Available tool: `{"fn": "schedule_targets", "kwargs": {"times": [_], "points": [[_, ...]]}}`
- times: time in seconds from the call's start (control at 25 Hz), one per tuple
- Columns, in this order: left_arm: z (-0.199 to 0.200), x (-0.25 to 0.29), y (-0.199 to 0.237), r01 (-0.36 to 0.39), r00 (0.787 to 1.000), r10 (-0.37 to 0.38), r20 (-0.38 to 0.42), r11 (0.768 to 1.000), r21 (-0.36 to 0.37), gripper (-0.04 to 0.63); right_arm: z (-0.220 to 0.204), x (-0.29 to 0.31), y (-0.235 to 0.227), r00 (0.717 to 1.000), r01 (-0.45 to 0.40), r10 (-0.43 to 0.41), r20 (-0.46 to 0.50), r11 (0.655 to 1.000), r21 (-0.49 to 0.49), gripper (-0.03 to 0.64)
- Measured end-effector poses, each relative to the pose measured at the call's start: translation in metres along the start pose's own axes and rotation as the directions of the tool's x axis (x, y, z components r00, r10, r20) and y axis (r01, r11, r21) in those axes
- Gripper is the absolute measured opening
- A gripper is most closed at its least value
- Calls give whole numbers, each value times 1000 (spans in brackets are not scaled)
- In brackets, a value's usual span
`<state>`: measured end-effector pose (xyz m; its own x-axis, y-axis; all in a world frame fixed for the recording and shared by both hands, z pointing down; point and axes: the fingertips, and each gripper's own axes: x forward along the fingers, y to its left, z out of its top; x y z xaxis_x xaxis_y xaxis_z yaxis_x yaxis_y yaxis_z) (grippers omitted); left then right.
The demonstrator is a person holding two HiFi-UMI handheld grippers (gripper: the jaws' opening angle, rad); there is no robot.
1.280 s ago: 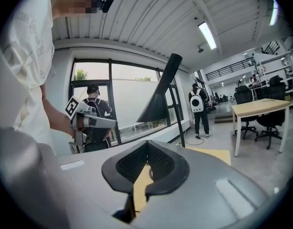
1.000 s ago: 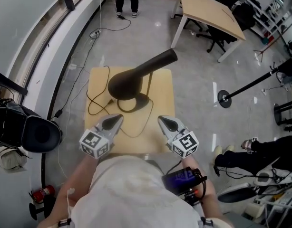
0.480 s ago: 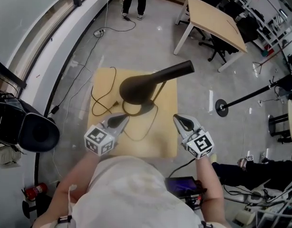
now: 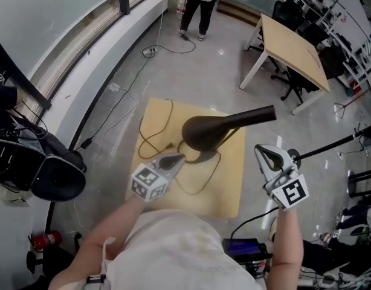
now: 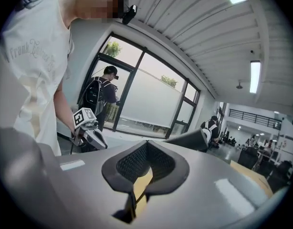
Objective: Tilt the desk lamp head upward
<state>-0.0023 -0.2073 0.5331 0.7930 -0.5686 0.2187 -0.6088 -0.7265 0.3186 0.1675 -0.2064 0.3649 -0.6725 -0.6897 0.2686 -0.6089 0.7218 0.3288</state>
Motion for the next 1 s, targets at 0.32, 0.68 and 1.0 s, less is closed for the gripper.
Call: {"fn": "schedule_targets", "kwargs": {"times": [0.32, 0.68, 1.0], "points": [[-1, -3, 24, -44, 999, 44, 4, 999, -10, 27, 34, 18, -20, 999, -15, 10, -42, 994, -111, 15], [2, 2, 18, -36, 999, 36, 12, 999, -12, 40, 53, 22, -53, 990, -31, -11, -138, 955, -295, 72], [4, 3, 33, -101, 995, 101, 18, 995, -3, 74, 20, 45, -68, 878, -316, -27, -479, 717, -621, 268]]}}
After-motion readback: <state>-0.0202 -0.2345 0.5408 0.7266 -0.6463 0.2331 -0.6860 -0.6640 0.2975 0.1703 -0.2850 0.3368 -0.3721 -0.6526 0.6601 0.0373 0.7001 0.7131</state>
